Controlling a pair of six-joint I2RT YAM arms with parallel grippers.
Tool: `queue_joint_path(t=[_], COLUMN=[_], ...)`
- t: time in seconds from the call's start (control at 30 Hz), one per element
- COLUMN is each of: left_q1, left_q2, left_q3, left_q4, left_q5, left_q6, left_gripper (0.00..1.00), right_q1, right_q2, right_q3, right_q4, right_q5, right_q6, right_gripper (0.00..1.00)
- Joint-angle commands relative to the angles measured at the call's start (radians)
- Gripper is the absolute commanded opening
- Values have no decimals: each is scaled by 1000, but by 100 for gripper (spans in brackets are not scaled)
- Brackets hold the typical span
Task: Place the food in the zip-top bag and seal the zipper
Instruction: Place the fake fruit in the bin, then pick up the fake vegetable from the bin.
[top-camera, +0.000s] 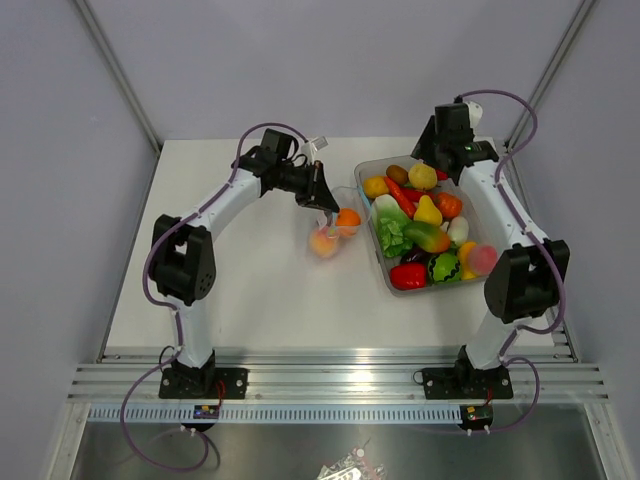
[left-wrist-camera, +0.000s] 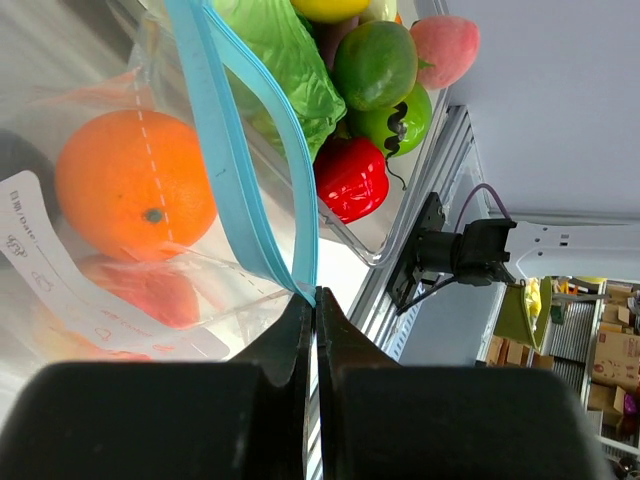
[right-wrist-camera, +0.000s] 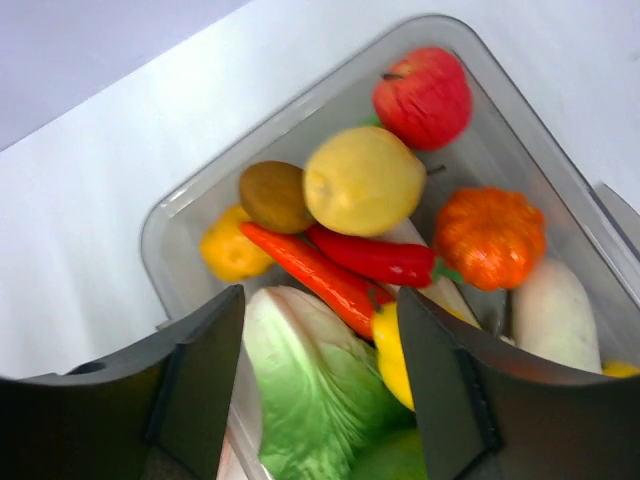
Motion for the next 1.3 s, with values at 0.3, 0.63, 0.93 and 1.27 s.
queue_joint_path(t=[0.3,0.63,0.93,1.27], left_q1=[22,26,28,28], left_q2=[-53,-52,-53,-53], left_q3=[0,-17,-27,-32], left_q4=[-17,-29,-38,-35], left_q5=[-18,-16,-24,-23], left_q6=[37,58,69,69], left_gripper=[0,0,0,0], right_q1=[57,57,57,57], right_q2=[433,543,629,491], right_q3=[462,498,546,418], right_q4=[-191,-259,-264,-205], right_q5=[-113,-222,-259,-251], right_q6=[-152,-336,-338,-301], right_gripper=[61,63,61,13])
